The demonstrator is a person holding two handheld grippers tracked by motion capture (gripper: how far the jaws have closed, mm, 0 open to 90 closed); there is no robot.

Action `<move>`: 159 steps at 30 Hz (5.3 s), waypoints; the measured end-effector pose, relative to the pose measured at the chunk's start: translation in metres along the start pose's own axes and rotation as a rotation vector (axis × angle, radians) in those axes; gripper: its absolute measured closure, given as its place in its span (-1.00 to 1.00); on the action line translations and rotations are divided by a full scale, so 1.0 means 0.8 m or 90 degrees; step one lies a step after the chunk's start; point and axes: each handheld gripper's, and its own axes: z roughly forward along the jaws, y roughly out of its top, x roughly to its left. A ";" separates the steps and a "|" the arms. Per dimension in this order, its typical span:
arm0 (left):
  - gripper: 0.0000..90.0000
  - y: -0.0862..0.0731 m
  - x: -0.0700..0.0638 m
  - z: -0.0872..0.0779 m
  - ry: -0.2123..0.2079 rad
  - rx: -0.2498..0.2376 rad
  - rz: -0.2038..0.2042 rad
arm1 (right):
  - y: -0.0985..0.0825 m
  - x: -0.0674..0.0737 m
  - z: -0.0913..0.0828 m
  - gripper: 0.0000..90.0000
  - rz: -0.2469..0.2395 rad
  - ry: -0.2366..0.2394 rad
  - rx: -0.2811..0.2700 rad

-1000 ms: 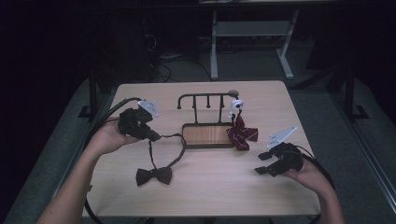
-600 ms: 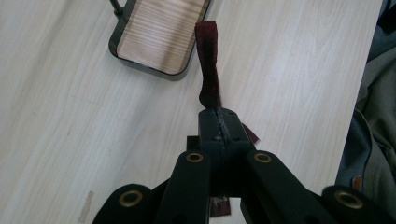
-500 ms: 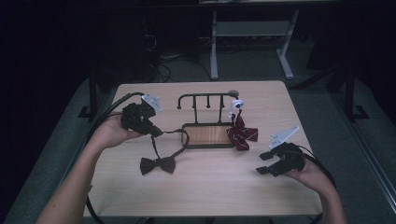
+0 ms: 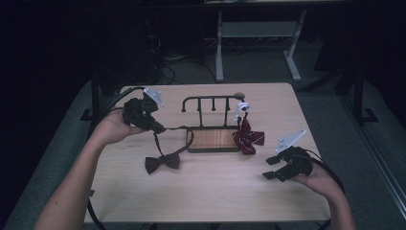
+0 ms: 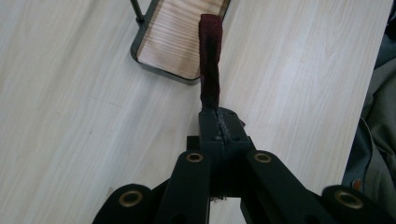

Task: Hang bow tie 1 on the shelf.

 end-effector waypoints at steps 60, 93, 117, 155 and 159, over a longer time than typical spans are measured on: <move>1.00 0.057 0.046 -0.036 0.052 0.012 -0.032 | -0.005 0.005 -0.016 -0.13 0.004 -0.011 -0.020; 0.86 0.053 0.064 -0.005 0.058 0.055 -0.064 | -0.006 0.006 -0.018 -0.13 0.003 -0.010 -0.023; 0.64 0.003 0.038 -0.004 0.059 0.022 -0.059 | -0.008 0.004 -0.020 -0.26 0.020 -0.035 -0.025; 0.08 -0.064 -0.005 0.035 0.041 -0.025 -0.059 | -0.017 -0.001 -0.028 -0.36 0.047 -0.054 -0.025; -0.01 -0.070 -0.009 0.039 0.039 -0.026 -0.059 | -0.018 -0.001 -0.029 -0.36 0.047 -0.056 -0.027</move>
